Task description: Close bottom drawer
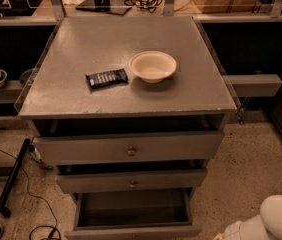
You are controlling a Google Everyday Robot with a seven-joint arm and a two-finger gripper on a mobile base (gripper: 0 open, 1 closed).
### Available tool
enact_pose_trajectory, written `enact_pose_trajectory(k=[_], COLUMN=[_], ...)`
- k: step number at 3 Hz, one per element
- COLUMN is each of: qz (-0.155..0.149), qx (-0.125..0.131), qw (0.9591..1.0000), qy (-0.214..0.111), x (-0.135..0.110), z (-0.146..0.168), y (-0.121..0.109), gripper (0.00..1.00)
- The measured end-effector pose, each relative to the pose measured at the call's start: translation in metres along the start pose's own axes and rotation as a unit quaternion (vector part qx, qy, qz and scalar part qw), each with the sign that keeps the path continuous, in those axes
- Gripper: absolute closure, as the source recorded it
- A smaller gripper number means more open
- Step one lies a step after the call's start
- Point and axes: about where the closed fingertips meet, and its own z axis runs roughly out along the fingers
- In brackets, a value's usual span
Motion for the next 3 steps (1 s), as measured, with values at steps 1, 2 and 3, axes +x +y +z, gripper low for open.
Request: enact_pose_trajectory(k=[1, 2, 3], qz=[0.025, 0.024, 0.045], qx=[-0.013, -0.011, 0.005], qw=[0.999, 0.9992, 0.999], qy=[-0.035, -0.031, 0.008], x=[0.021, 0.022, 0.051], z=[0.064, 0.066, 0.101], y=[-0.021, -0.02, -0.019], gripper=[1.0, 1.0, 1.0])
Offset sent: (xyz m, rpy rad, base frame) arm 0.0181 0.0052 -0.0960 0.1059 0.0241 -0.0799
